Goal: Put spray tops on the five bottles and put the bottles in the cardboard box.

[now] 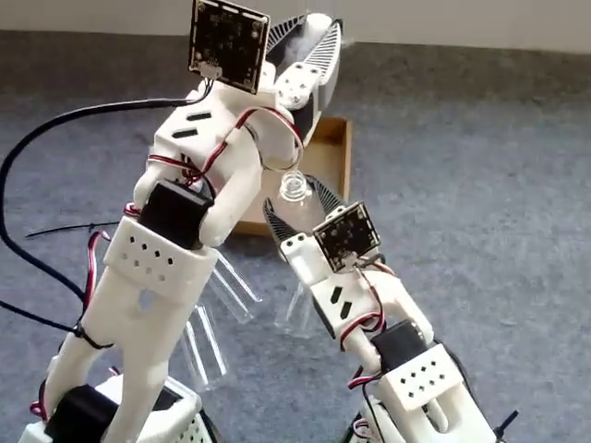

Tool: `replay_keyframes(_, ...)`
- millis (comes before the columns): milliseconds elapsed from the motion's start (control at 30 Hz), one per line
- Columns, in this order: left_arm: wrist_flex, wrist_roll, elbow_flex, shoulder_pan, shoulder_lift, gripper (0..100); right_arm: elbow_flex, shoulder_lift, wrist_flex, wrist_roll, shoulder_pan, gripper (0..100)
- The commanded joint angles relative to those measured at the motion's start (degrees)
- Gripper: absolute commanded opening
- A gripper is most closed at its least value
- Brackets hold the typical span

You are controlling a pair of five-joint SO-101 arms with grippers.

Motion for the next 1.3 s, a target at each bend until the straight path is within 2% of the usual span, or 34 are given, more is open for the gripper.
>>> replay_keyframes(0, 4.31, 0.44, -0.75, 1.19, -1.27, 5, -1.1, -0.75, 0.04, -1.23, 1.8, 0.5)
replay_keyframes(167, 9.93, 0.44, 1.89, 1.19, -6.55, 5, -1.1, -0.75, 0.13, -2.73, 3.21, 0.5)
replay_keyframes(400, 10.81, 0.18, 10.07, 3.21, -12.53, 6, -1.01, -0.75, 0.13, -2.81, 3.12, 0.5)
replay_keyframes(533, 10.9, 0.18, 13.85, 4.7, -13.05, 11, -0.92, -0.75, 0.13, -2.73, 3.12, 0.5)
replay_keyframes(767, 15.56, 0.18, 14.46, 4.26, -13.23, 12, -0.92, -0.75, 0.13, -2.73, 3.3, 0.5)
replay_keyframes(1033, 24.88, 0.35, 6.37, 4.26, -13.23, 20, -0.84, -0.75, 0.13, -2.73, 3.3, 0.5)
replay_keyframes(1267, 24.26, 0.09, -2.68, 1.01, -12.18, 20, -0.84, -0.84, 0.13, -2.73, 3.12, 0.5)
